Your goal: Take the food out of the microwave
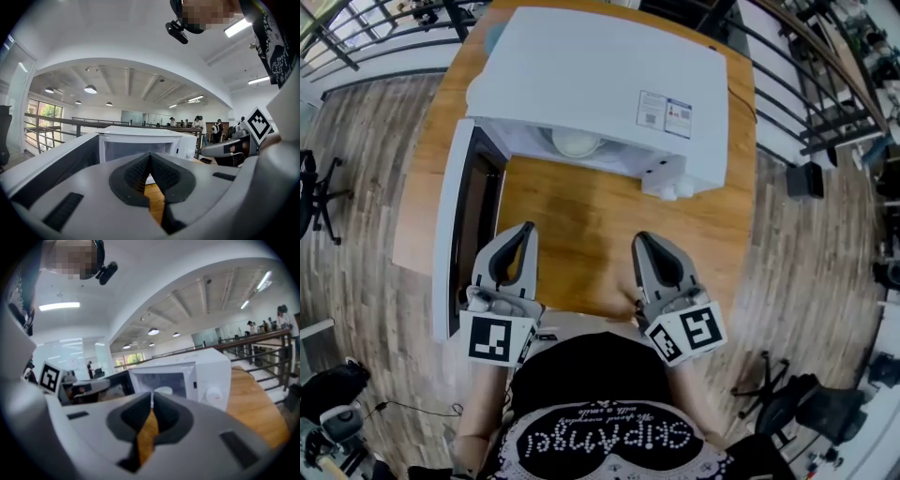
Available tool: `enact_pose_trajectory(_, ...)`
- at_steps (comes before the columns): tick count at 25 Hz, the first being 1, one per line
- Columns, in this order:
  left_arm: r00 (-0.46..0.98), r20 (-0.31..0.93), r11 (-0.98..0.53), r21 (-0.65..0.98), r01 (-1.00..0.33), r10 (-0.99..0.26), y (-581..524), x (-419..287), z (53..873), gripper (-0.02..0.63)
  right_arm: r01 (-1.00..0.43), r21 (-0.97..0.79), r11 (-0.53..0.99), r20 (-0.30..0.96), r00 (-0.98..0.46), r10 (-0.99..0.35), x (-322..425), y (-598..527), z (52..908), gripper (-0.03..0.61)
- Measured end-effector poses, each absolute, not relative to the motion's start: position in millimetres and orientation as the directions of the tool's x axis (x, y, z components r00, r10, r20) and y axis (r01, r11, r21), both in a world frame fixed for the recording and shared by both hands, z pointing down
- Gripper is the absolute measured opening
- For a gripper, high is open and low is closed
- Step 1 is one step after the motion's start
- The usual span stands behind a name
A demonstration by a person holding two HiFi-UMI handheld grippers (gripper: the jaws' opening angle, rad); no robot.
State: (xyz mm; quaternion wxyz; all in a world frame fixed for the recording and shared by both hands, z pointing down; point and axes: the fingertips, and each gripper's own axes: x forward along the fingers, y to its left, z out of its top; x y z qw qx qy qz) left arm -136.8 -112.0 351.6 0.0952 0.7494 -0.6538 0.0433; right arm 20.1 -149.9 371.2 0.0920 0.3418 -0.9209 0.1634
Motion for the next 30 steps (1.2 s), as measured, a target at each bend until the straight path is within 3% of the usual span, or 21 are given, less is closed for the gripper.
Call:
enact_pose_trajectory(22, 0.240, 0.280, -0.232, 0.061, -0.971, -0.929, -146, -126, 376, 0.036, -0.618, -0.157, 0.770, 0.292, -0.774, -0.562, -5, -164, 374, 0.038)
enact_pose_trajectory(28, 0.255, 0.309, -0.278, -0.030, -0.960, -0.916, -173, -128, 386, 0.117, -0.585, -0.074, 0.808, 0.313, -0.782, -0.538, -19, -182, 380, 0.047)
enact_pose_trajectory(30, 0.263, 0.324, -0.305, -0.084, -0.949, -0.909, -183, -129, 390, 0.150, -0.570, -0.046, 0.821, 0.328, -0.785, -0.526, -24, -190, 385, 0.090)
